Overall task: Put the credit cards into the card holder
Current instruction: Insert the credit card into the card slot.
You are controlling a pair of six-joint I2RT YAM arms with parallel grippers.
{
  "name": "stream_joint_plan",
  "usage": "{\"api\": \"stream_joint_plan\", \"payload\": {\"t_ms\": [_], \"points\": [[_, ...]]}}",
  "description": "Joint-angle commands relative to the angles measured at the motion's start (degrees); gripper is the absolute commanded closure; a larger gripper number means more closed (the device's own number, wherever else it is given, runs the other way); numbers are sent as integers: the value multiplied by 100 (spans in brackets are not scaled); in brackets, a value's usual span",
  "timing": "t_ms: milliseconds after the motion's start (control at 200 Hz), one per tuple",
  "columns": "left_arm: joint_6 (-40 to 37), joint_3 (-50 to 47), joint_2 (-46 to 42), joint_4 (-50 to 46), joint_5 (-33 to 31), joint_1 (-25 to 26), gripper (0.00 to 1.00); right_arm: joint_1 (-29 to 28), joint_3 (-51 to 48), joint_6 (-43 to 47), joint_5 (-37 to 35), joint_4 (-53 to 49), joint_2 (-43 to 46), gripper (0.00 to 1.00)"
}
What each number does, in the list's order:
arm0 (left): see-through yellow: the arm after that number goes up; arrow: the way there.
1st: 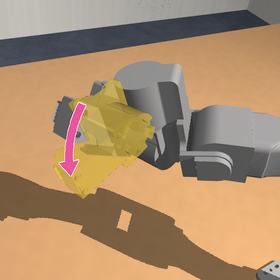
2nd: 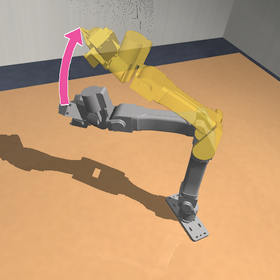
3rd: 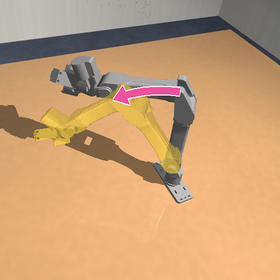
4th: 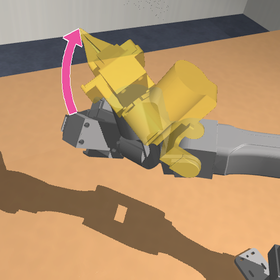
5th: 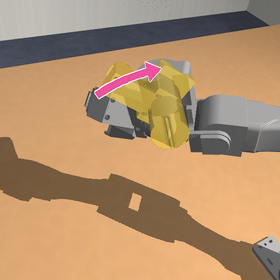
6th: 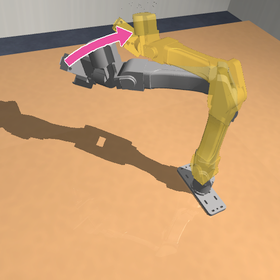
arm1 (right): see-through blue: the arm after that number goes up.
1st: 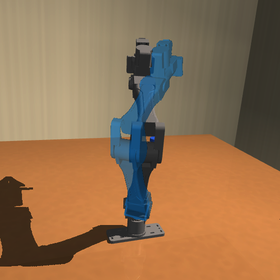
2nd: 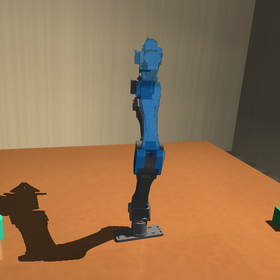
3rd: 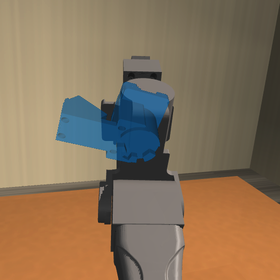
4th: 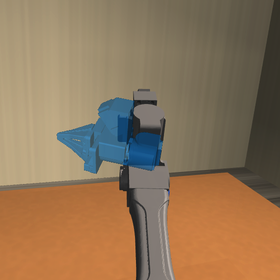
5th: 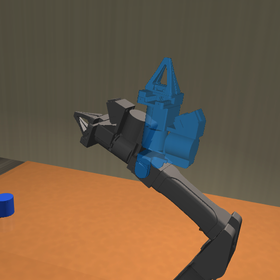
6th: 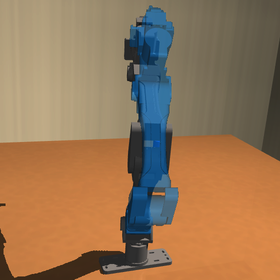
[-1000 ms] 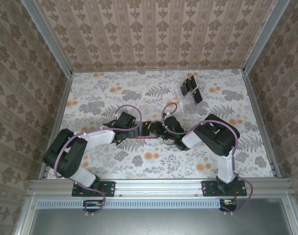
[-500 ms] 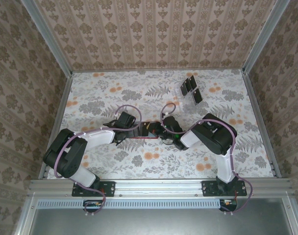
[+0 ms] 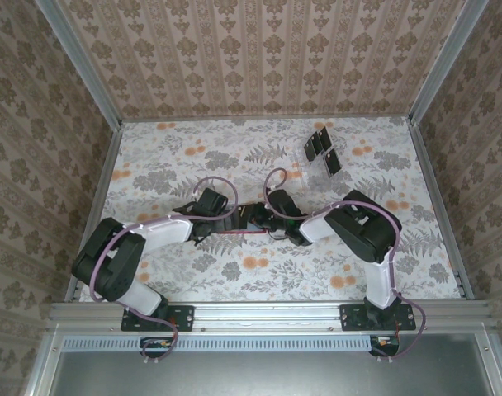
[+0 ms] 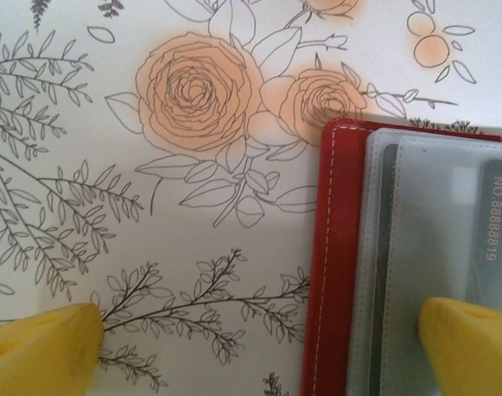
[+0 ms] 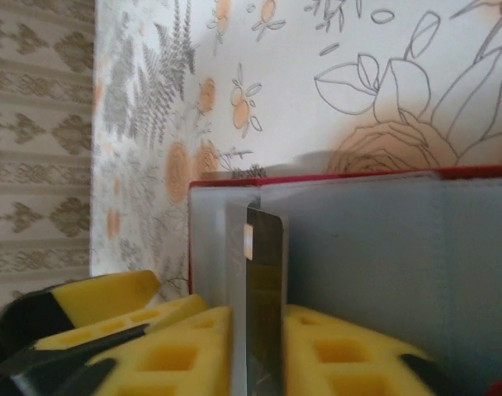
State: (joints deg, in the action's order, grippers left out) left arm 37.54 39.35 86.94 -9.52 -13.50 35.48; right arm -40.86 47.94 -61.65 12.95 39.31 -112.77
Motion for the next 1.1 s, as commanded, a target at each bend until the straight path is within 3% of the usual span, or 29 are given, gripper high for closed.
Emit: {"api": "stream_joint_plan", "payload": {"t_ms": [0, 130, 465, 840, 1095], "points": [[16, -33, -224, -585, 44, -155, 0, -47, 205, 587, 37, -1592, 205, 67], [0, -29, -434, -621, 170, -319, 0, -19, 560, 914, -16, -2397, 309, 60], [-3, -188, -426, -578, 219, -455, 0, -18, 1071, 1254, -213, -3475, 273, 61], [115, -454, -280, -368, 198, -481, 0, -40, 1324, 1318, -134, -3672, 122, 84], [140, -551, -195, -227, 259, -481, 0, -138, 1547, 1296, -16, -3692, -40, 91]]}}
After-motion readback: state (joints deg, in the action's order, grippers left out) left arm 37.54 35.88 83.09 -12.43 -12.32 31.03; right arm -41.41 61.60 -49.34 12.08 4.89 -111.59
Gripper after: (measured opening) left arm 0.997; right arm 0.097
